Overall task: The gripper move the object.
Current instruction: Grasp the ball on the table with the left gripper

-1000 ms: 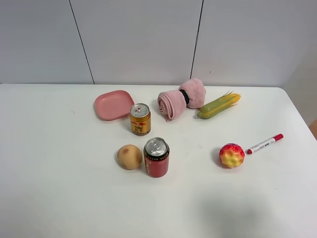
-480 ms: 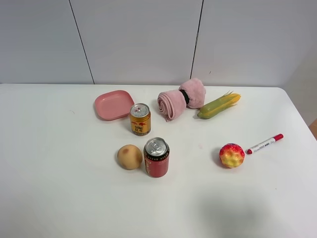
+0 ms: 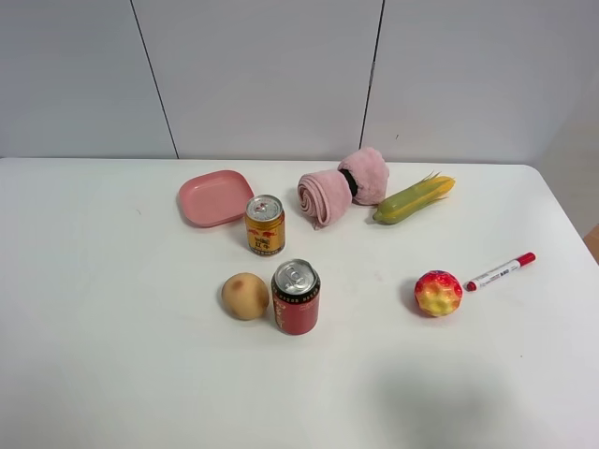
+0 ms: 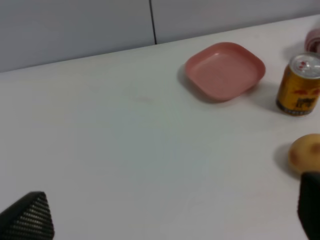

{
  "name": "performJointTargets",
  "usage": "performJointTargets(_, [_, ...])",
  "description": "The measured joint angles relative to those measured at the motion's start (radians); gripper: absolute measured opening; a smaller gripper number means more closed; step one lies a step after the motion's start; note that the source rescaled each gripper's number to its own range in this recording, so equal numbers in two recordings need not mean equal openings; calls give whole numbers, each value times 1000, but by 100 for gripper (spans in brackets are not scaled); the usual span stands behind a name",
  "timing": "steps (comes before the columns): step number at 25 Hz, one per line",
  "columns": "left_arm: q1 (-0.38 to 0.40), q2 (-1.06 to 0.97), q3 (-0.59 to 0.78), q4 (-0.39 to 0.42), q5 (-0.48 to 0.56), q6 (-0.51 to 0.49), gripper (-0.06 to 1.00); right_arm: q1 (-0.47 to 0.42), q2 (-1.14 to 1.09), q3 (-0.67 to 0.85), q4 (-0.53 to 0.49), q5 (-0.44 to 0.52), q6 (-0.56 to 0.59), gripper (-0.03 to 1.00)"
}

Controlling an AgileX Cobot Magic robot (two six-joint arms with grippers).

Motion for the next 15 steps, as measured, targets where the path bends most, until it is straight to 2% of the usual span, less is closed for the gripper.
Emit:
performJointTargets(8, [-1, 197, -94, -63, -4, 52, 100, 0, 0, 0, 0, 0, 0, 100])
performJointTargets(15, [-67, 443, -223, -68, -11, 52, 100, 0, 0, 0, 0, 0, 0, 100])
